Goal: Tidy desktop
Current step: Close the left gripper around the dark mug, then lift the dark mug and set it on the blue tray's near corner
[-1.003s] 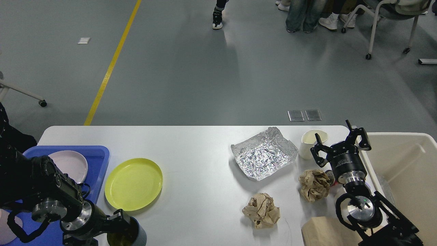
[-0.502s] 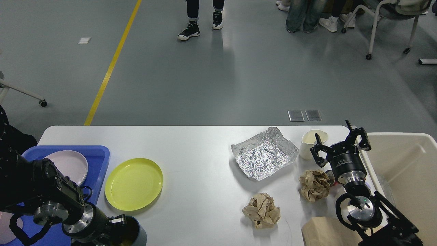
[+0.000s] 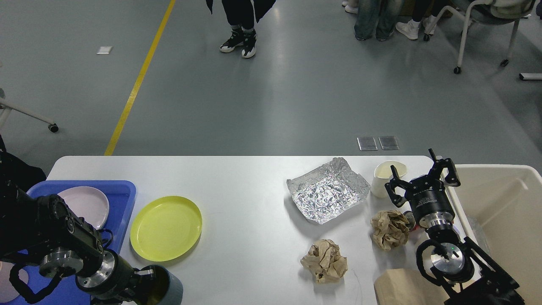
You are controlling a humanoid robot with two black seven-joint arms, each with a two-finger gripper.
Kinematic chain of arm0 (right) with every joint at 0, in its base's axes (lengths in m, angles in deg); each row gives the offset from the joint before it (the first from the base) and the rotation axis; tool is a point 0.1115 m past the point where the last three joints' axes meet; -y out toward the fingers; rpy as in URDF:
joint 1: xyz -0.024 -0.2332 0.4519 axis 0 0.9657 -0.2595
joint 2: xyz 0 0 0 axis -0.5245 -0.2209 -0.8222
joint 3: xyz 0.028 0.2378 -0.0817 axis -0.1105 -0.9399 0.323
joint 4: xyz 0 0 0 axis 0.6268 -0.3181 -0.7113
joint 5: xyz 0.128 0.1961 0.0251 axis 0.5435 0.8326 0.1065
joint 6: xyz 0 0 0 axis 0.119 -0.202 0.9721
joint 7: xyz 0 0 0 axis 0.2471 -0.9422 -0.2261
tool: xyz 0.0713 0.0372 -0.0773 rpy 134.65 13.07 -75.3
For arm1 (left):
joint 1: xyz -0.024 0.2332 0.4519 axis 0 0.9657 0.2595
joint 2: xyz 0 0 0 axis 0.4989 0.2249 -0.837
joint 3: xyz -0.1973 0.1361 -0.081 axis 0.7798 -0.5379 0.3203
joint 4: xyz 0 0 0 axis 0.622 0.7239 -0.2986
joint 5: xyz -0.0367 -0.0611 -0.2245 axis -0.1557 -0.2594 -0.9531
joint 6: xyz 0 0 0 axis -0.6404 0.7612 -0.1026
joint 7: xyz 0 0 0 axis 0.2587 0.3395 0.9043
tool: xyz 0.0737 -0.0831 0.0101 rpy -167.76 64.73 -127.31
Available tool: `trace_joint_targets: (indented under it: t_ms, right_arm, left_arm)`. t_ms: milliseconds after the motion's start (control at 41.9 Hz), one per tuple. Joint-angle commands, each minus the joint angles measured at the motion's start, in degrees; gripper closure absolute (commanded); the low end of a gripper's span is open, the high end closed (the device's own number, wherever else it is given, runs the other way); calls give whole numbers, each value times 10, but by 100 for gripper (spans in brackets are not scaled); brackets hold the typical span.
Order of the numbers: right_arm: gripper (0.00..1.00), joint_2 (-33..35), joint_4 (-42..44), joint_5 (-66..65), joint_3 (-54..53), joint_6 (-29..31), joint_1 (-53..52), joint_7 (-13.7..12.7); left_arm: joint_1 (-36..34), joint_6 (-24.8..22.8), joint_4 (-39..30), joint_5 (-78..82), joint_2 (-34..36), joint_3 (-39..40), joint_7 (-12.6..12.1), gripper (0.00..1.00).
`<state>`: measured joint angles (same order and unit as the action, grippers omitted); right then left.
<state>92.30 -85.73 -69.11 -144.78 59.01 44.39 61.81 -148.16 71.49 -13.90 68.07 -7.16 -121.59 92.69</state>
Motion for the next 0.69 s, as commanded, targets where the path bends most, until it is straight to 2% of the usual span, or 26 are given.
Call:
trace_joint_targets:
  t_ms: [0,191,263,478,549,669]
  right_arm:
    - [0,0,0,0,0,0,0,0]
    - [0,0,1,0,0,0,0,0]
    - [0,0,1,0,0,0,0,0]
    - [0,0,1,0,0,0,0,0]
    - [0,0,1,0,0,0,0,0]
    - [0,0,1,0,0,0,0,0]
  left_arm:
    - [-58,-39,-19,0,11,-13,-11,100]
    - [-186,-114,-56,0,11,-63,-14,100]
    - [-259,-151,-74,0,11,-83,-14,100]
    - [-430,-256,-114,2,-7,-117,-31,100]
    - [-510,-320,-121,2,-25,-128,-35,100]
    - [-572,-368,-132,2,-52,-131,-34,100]
